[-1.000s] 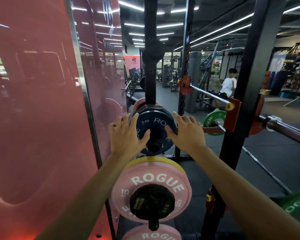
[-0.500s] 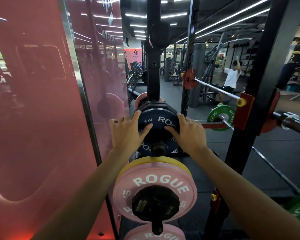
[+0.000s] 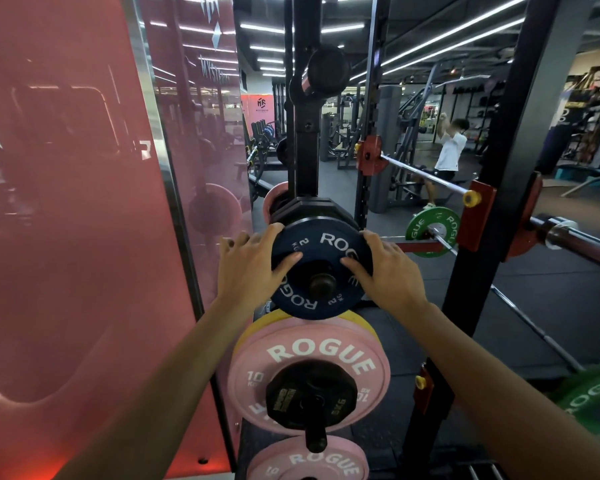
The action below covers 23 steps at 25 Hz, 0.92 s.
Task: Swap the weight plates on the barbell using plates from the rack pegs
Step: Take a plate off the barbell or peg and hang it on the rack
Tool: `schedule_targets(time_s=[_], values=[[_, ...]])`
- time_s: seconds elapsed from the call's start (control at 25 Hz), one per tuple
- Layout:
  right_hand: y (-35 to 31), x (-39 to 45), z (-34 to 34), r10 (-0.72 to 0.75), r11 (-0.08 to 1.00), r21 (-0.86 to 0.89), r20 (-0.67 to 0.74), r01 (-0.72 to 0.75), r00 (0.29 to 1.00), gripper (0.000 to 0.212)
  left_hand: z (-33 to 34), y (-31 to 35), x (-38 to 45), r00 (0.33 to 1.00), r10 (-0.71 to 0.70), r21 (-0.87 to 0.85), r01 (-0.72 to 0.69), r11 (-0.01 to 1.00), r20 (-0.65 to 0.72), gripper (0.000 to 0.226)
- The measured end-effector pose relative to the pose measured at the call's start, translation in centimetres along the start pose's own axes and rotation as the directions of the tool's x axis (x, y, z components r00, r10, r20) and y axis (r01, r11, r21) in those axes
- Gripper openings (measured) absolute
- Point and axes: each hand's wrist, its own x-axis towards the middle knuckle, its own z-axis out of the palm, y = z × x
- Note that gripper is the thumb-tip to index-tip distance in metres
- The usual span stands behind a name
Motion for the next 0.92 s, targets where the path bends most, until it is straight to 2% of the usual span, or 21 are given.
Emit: schedule_targets(time_s=[0.24, 0.44, 0.6, 0.76, 0.92], values=[[-0.5, -0.4, -0.4, 0.106, 0.994, -0.02, 0.053, -0.106, 0.993, 0.046, -1.0, 0.1, -1.1, 0.996, -0.044, -0.018, 0.046, 0.999, 0.079, 0.066], [-1.2, -2.2, -2.7, 0.092, 0.996, 0.006, 0.097, -0.093, 0.991, 0.043, -3.1, 0.2, -2.4, 0.999, 0.031, -0.053, -0.03, 0.998, 0.022, 0.062], [-2.3, -6.2, -5.2, 0.138, 0.99, 0.013, 0.105, -0.14, 0.985, 0.043, -5.3, 0.8, -4.6, 0.993, 0.107, -0.091, -0.101, 0.991, 0.059, 0.067], [-3.0, -10.9, -8.8, 0.208, 0.978, -0.015, 0.054, -0.208, 0.977, 0.041, -7.3, 3.5, -6.5, 0.982, 0.19, -0.144, -0.186, 0.972, 0.01, 0.059], [-1.4, -14.8, -14.9, 0.259, 0.962, -0.078, -0.032, -0.261, 0.965, 0.039, -8.8, 8.7, -6.4, 0.963, 0.268, -0.182, -0.263, 0.947, 0.005, 0.065]])
